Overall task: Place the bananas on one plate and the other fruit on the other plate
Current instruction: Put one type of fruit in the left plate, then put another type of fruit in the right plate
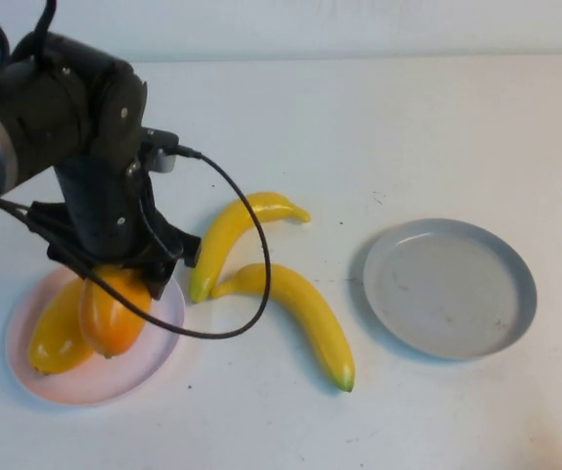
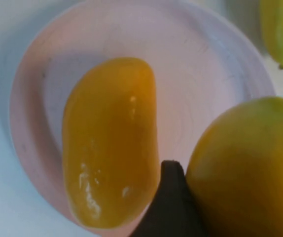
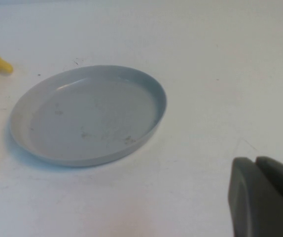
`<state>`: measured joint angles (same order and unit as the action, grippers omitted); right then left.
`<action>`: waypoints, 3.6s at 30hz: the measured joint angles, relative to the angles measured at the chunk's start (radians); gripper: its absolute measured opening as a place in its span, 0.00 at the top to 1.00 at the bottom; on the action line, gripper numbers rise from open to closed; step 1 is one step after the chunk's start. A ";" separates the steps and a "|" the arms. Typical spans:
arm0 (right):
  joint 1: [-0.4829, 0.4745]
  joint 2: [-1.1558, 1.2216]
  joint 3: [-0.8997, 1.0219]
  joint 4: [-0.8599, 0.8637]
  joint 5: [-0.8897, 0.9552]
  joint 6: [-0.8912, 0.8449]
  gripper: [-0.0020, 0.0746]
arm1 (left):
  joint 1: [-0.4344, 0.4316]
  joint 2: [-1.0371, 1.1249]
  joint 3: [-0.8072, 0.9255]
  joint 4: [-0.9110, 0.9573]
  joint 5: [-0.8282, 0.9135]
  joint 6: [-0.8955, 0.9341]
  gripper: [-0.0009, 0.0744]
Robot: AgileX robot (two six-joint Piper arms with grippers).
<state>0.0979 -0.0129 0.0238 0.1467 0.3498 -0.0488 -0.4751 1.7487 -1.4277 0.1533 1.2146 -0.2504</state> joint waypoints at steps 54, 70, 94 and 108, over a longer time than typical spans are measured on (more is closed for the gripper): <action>0.000 0.000 0.000 0.000 0.000 0.000 0.99 | -0.045 -0.929 0.710 0.040 -0.411 -0.049 0.99; 0.000 0.000 0.000 0.000 0.000 0.000 0.99 | -0.045 -1.082 0.763 0.093 -0.471 -0.074 0.99; 0.000 0.000 0.000 0.000 0.000 0.000 0.99 | 0.394 -1.694 1.418 -0.179 -1.231 0.307 0.99; 0.000 -0.002 0.000 0.000 0.000 0.000 0.99 | 0.396 -1.758 1.454 -0.185 -0.984 0.312 0.99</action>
<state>0.0979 -0.0144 0.0238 0.1467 0.3498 -0.0488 -0.0794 -0.0091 0.0260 -0.0316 0.2304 0.0612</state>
